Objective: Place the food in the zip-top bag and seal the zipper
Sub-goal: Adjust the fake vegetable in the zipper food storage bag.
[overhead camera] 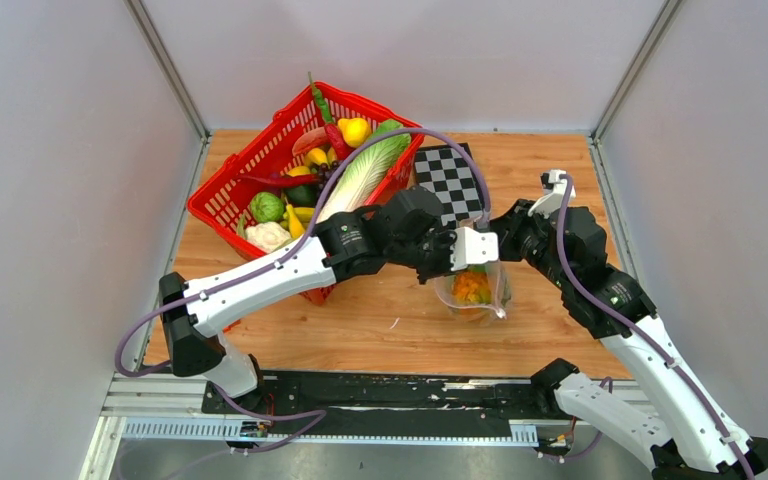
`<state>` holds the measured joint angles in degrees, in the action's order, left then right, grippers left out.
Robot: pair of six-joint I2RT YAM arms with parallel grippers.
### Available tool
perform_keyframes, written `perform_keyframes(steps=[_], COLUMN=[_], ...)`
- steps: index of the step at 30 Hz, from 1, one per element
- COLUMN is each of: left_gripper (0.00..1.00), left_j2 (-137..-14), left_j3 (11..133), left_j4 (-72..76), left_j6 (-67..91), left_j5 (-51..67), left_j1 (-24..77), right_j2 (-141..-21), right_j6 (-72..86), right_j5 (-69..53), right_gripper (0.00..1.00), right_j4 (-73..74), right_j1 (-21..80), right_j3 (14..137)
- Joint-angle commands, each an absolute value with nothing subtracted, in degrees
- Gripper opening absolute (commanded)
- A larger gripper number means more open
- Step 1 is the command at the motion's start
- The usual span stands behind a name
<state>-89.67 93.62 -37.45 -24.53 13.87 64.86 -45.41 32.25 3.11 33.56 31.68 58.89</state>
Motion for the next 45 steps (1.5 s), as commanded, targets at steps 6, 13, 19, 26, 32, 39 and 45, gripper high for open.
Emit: perform_keyframes(steps=[6,13,19,26,32,39,45], left_gripper=[0.0,0.0,0.0,0.0,0.0,0.0,0.0], left_j2=[-89.66,-90.78,-90.37,-93.99,-97.07,-97.9,-95.73], left_j3=[88.88,90.62,92.79,96.87,91.64,90.17,90.18], left_j4=[-24.23,-24.18,-26.57,-25.75,-23.91,-23.52,-22.62], left_j6=[-11.08,-7.13,-7.95,-3.24,-1.02,-0.7,-1.48], left_j5=[6.51,2.0,-4.52,-3.55,-7.16,-16.63,-18.39], left_j1=[65.32,65.88,66.05,68.81,69.91,69.87,69.94], right_j2=[-43.51,-41.99,-41.36,-41.15,-39.7,-39.12,-38.63], right_j6=[32.46,32.8,34.92,36.82,37.85,37.59,36.85], right_j5=[1.45,1.41,-4.39,-3.27,-3.15,-1.91,3.64], right_gripper=[0.0,0.0,0.0,0.0,0.0,0.0,0.0], right_j4=[30.22,30.89,27.07,26.98,27.04,27.98,29.8], right_j1=[31.72,31.73,31.76,31.79,31.8,31.82,31.82], right_j3=[58.99,58.61,61.01,61.83,59.81,59.59,59.6])
